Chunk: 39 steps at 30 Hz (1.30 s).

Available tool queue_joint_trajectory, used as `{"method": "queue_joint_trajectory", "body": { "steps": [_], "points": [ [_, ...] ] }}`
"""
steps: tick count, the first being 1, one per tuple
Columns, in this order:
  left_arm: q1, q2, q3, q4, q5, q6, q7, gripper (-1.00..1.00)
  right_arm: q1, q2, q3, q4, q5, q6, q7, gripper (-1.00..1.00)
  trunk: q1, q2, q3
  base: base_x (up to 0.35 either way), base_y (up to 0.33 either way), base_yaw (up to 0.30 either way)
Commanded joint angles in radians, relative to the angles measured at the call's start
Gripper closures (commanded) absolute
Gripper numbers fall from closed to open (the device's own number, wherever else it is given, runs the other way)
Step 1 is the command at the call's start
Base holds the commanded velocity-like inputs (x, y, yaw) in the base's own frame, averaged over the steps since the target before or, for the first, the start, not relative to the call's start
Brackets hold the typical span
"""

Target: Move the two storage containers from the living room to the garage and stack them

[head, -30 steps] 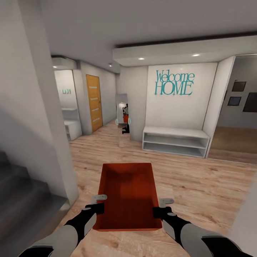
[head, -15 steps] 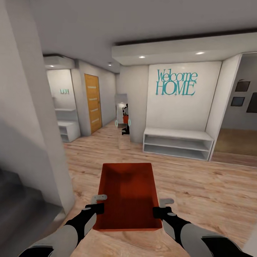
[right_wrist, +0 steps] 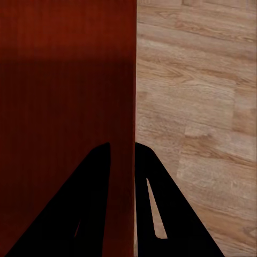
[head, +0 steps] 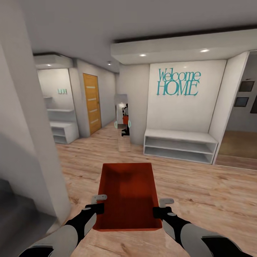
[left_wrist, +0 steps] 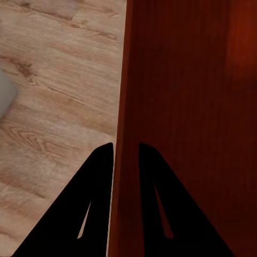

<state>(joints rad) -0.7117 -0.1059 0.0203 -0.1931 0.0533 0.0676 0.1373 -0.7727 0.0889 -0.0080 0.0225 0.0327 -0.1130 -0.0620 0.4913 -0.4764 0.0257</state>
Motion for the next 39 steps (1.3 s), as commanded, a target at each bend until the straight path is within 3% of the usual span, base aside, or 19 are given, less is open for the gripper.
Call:
{"method": "queue_joint_trajectory", "body": {
  "steps": [1, 39],
  "points": [
    [-0.001, 0.003, 0.023, -0.006, -0.016, 0.006, 0.021, 1.00, 0.000, -0.006, -0.004, 0.005, -0.011, -0.005, -0.007, 1.00, 0.001, -0.001, 0.000, 0.323, 0.000, 0.000],
    [-0.001, 0.005, 0.024, -0.006, -0.016, 0.006, 0.021, 1.00, 0.000, -0.006, -0.004, 0.005, -0.013, -0.005, -0.007, 1.00, 0.001, -0.001, 0.000, 0.323, 0.000, 0.000]
  ]
}}
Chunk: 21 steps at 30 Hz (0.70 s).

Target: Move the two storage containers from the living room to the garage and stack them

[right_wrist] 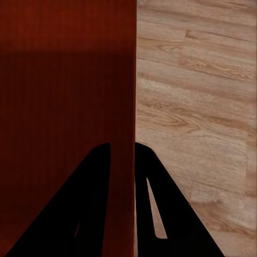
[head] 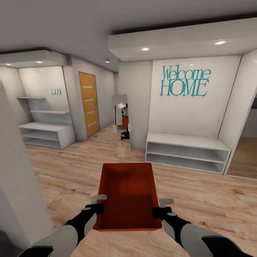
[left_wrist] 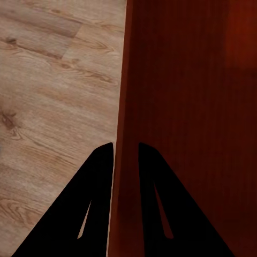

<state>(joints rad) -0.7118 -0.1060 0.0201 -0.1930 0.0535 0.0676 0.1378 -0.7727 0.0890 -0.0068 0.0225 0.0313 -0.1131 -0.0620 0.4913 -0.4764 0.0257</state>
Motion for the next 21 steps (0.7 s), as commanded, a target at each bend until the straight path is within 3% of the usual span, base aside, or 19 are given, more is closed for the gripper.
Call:
{"method": "queue_joint_trajectory", "body": {
  "steps": [1, 15, 21],
  "points": [
    [0.000, 0.004, 0.024, -0.006, -0.016, 0.006, 0.021, 1.00, 0.000, -0.006, -0.005, 0.005, -0.011, -0.005, -0.007, 1.00, 0.001, -0.001, 0.000, 0.323, 0.000, 0.000],
    [0.000, 0.005, 0.024, -0.006, -0.015, 0.006, 0.020, 1.00, 0.000, -0.006, -0.005, 0.005, -0.011, -0.005, -0.006, 1.00, 0.001, -0.001, 0.000, 0.323, 0.000, 0.001],
    [-0.001, 0.005, 0.024, -0.006, -0.015, 0.006, 0.020, 1.00, 0.000, -0.006, -0.005, 0.005, -0.011, -0.005, -0.006, 1.00, 0.001, -0.001, 0.000, 0.323, 0.000, 0.207]
  ]
}}
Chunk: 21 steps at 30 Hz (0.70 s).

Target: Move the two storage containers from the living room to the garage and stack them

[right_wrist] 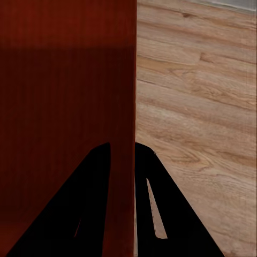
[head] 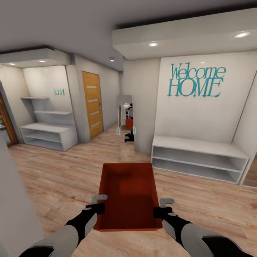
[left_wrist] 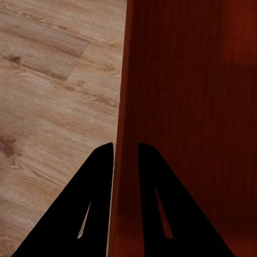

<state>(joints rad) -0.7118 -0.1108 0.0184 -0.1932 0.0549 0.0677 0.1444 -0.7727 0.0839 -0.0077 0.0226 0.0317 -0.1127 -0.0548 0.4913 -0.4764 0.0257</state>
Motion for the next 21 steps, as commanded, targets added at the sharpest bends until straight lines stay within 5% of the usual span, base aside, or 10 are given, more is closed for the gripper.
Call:
{"method": "queue_joint_trajectory", "body": {
  "steps": [1, 11, 21],
  "points": [
    [-0.001, 0.010, 0.026, -0.006, -0.017, 0.006, 0.014, 1.00, 0.000, -0.001, -0.005, 0.005, -0.012, -0.005, -0.013, 1.00, 0.001, -0.001, 0.000, 0.323, 0.000, 0.264],
    [-0.001, 0.010, 0.027, -0.006, -0.017, 0.006, 0.014, 1.00, 0.000, 0.000, -0.005, 0.005, -0.012, -0.005, -0.013, 1.00, 0.001, -0.001, 0.000, 0.323, 0.000, 0.259],
    [-0.001, 0.010, 0.027, -0.006, -0.017, 0.006, 0.014, 1.00, 0.000, 0.000, -0.005, 0.005, -0.012, -0.005, -0.013, 1.00, 0.001, -0.001, 0.000, 0.323, 0.000, 0.036]
  ]
}}
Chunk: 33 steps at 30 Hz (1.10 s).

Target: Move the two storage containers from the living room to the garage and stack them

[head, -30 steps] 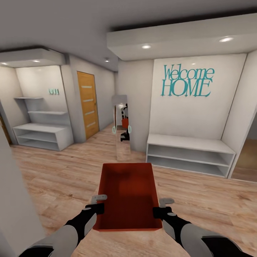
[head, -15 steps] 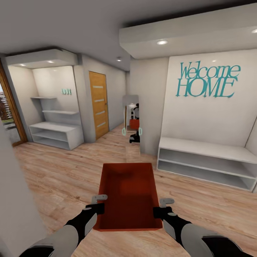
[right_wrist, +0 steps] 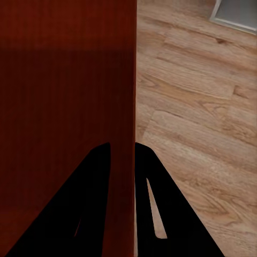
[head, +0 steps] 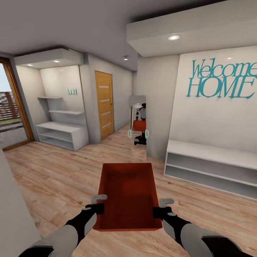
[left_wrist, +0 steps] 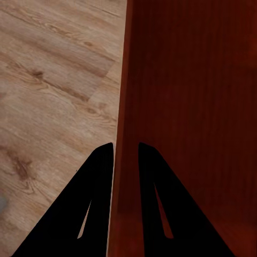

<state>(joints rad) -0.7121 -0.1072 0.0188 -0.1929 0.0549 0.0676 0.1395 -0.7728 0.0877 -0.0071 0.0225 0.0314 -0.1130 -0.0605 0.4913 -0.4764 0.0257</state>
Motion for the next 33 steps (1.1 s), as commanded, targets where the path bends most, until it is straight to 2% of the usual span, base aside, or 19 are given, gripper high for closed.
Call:
{"method": "queue_joint_trajectory", "body": {
  "steps": [1, 24, 33],
  "points": [
    [-0.001, 0.006, 0.027, -0.007, -0.017, 0.006, 0.018, 1.00, 0.000, -0.003, -0.005, 0.005, -0.011, -0.005, -0.007, 1.00, 0.001, -0.001, 0.000, 0.323, 0.000, 0.001],
    [0.000, 0.007, 0.027, -0.007, -0.017, 0.007, 0.018, 1.00, 0.000, -0.004, -0.005, 0.005, -0.011, -0.005, -0.007, 1.00, 0.001, -0.001, 0.000, 0.323, 0.000, 0.000],
    [0.000, 0.009, 0.027, -0.007, -0.017, 0.006, 0.018, 1.00, 0.000, -0.004, -0.005, 0.005, -0.011, -0.005, -0.008, 1.00, 0.001, -0.001, 0.000, 0.323, 0.000, 0.229]
  ]
}}
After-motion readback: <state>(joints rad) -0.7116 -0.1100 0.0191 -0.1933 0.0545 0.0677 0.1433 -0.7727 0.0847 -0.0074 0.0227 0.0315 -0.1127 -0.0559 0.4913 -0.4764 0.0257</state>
